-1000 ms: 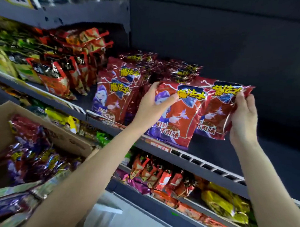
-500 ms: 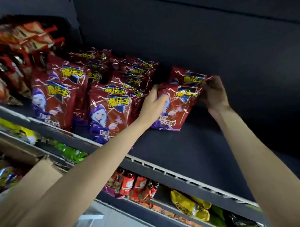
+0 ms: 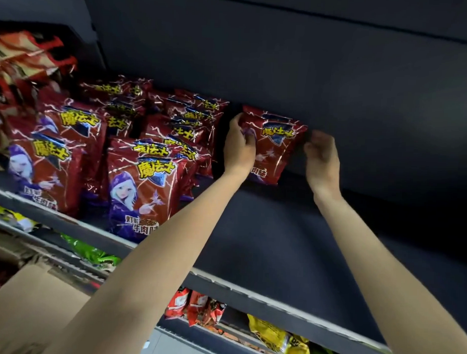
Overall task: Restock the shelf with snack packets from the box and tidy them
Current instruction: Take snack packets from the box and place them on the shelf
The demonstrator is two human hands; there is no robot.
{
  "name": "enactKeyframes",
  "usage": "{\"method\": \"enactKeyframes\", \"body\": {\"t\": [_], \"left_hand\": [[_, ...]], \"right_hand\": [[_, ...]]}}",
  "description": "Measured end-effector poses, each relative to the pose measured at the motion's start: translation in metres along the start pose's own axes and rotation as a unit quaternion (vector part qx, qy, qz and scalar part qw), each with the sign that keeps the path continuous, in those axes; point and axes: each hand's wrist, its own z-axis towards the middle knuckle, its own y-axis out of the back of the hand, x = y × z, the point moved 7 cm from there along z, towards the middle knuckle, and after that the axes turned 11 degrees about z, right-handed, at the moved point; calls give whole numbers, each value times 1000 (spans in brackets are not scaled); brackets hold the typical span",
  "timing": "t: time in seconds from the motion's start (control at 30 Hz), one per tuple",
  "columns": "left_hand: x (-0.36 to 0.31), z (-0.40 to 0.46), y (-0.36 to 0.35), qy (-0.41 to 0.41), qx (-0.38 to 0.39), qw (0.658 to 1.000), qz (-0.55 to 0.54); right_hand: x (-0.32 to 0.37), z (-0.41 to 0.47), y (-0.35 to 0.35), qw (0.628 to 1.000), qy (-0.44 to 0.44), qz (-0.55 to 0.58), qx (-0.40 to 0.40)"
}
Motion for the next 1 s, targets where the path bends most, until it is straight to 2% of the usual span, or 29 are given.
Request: {"method": "enactKeyframes", "body": {"t": [0.07, 0.17, 0.3, 0.4, 0.47, 0.57, 0.7, 0.8, 0.87, 1.0], "left_hand": [[0, 0, -1, -6, -13, 998, 56], [0, -10, 4, 0, -5, 992, 129], [-25, -35, 26, -50, 62, 987, 141], [-46, -68, 67, -128, 113, 974, 150], [-49, -94, 113, -188, 88, 963, 173], [-23, -120, 195, -204, 5, 938, 282], [27, -151, 313, -172, -109, 886, 418], [71, -184, 396, -145, -156, 840, 498], [113, -205, 449, -89, -146, 826, 537], [222, -246, 539, 67, -53, 823, 561]], "right_hand": [[14, -16, 0, 994, 96, -50, 6], [31, -40, -15, 977, 188, -86, 44], [51, -63, -46, 953, 240, -152, 102], [72, -79, -68, 943, 257, -128, 165], [91, -98, -91, 926, 285, -107, 225], [117, -139, -141, 874, 354, -140, 302], [137, -204, -224, 791, 384, -204, 431], [143, -260, -289, 728, 398, -231, 508], [145, -296, -334, 700, 407, -228, 542], [127, -366, -430, 642, 401, -229, 612]]}}
